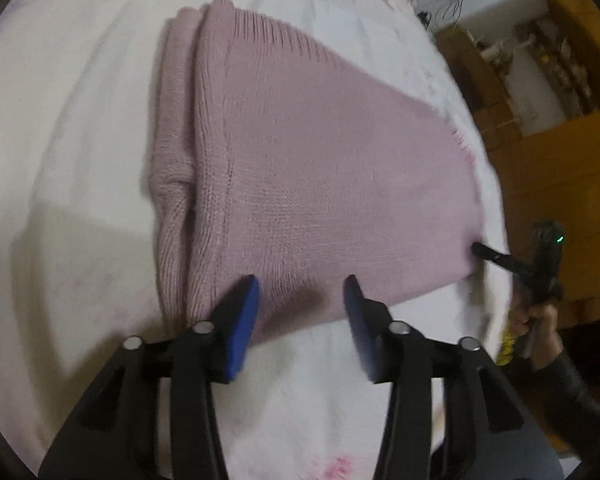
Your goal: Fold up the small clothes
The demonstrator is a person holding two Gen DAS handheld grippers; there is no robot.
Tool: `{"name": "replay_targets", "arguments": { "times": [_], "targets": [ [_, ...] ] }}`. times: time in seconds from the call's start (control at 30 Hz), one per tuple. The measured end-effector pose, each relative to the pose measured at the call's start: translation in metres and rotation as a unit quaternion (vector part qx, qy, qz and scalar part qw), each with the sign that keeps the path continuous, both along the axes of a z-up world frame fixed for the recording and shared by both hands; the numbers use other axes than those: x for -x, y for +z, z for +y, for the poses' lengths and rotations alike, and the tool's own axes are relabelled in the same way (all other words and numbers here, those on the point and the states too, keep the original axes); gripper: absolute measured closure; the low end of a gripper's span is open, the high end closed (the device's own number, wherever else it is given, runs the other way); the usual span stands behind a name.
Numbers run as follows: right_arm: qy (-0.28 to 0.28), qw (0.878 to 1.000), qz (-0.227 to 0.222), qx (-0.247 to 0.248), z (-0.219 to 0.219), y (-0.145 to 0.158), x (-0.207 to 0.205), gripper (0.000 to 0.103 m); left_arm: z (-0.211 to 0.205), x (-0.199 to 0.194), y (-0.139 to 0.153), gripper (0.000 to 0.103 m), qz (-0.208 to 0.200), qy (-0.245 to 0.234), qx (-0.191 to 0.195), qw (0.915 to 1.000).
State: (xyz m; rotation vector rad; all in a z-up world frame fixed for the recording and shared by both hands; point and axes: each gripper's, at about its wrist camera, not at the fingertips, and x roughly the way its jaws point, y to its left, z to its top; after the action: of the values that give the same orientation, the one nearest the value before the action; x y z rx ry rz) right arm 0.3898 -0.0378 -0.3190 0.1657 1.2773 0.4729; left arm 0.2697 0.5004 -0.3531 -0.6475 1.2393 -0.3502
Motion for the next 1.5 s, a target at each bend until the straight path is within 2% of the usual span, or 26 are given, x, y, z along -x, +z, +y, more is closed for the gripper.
{"name": "replay_targets", "arguments": {
  "times": [0.03, 0.07, 0.17, 0.23, 0.27, 0.33, 0.4, 0.53, 0.6, 0.67, 0.8, 1.0, 1.1, 1.3, 1.33, 1.37, 1.5],
  "targets": [
    [0.018, 0.999, -0.021, 0.032, 0.005, 0.011, 0.006, 0.072, 0.012, 0.004, 0.010, 0.034, -0.004, 0.011, 0.000, 0.9999],
    [0.043, 0.996, -0.041, 0.059, 0.013, 0.019, 0.014, 0.069, 0.025, 0.006, 0.016, 0.032, -0.003, 0.027, 0.009, 0.9996],
    [0.134, 0.977, -0.101, 0.132, 0.059, 0.039, 0.049, 0.058, 0.056, 0.014, 0.023, 0.027, 0.003, 0.072, 0.043, 0.9965],
    [0.214, 0.952, -0.142, 0.169, 0.099, 0.042, 0.083, 0.054, 0.075, 0.007, 0.021, 0.025, 0.017, 0.092, 0.044, 0.9947],
    [0.249, 0.933, -0.174, 0.192, 0.123, 0.042, 0.102, 0.053, 0.081, 0.004, 0.019, 0.025, 0.025, 0.099, 0.047, 0.9937],
    [0.290, 0.905, -0.215, 0.224, 0.160, 0.039, 0.126, 0.051, 0.083, -0.004, 0.011, 0.025, 0.042, 0.101, 0.074, 0.9913],
    [0.306, 0.902, -0.214, 0.219, 0.187, 0.033, 0.133, 0.051, 0.079, -0.018, 0.003, 0.025, 0.058, 0.102, 0.088, 0.9892],
    [0.312, 0.895, -0.231, 0.222, 0.225, 0.028, 0.136, 0.051, 0.073, -0.044, -0.007, 0.025, 0.066, 0.084, 0.093, 0.9900],
    [0.314, 0.896, -0.231, 0.214, 0.237, 0.024, 0.138, 0.051, 0.074, -0.055, -0.011, 0.025, 0.071, 0.080, 0.101, 0.9891],
    [0.325, 0.894, -0.230, 0.206, 0.250, 0.018, 0.138, 0.051, 0.076, -0.063, -0.018, 0.025, 0.079, 0.075, 0.094, 0.9896],
    [0.345, 0.883, -0.242, 0.209, 0.279, 0.010, 0.135, 0.051, 0.076, -0.083, -0.028, 0.025, 0.089, 0.065, 0.093, 0.9895],
    [0.344, 0.886, -0.239, 0.197, 0.305, -0.002, 0.123, 0.051, 0.071, -0.111, -0.041, 0.025, 0.094, 0.048, 0.101, 0.9892],
    [0.346, 0.883, -0.245, 0.201, 0.312, -0.007, 0.121, 0.051, 0.065, -0.126, -0.047, 0.025, 0.093, 0.038, 0.102, 0.9897],
    [0.375, 0.861, -0.259, 0.225, 0.322, -0.025, 0.138, 0.051, 0.063, -0.149, -0.054, 0.025, 0.092, 0.034, 0.110, 0.9890],
    [0.385, 0.851, -0.269, 0.234, 0.327, -0.030, 0.145, 0.051, 0.063, -0.151, -0.055, 0.025, 0.093, 0.033, 0.111, 0.9890],
    [0.389, 0.847, -0.273, 0.237, 0.330, -0.033, 0.149, 0.051, 0.063, -0.153, -0.055, 0.025, 0.093, 0.033, 0.110, 0.9890],
    [0.394, 0.834, -0.297, 0.247, 0.354, -0.039, 0.156, 0.051, 0.061, -0.160, -0.056, 0.025, 0.095, 0.028, 0.108, 0.9892]
  ]
}}
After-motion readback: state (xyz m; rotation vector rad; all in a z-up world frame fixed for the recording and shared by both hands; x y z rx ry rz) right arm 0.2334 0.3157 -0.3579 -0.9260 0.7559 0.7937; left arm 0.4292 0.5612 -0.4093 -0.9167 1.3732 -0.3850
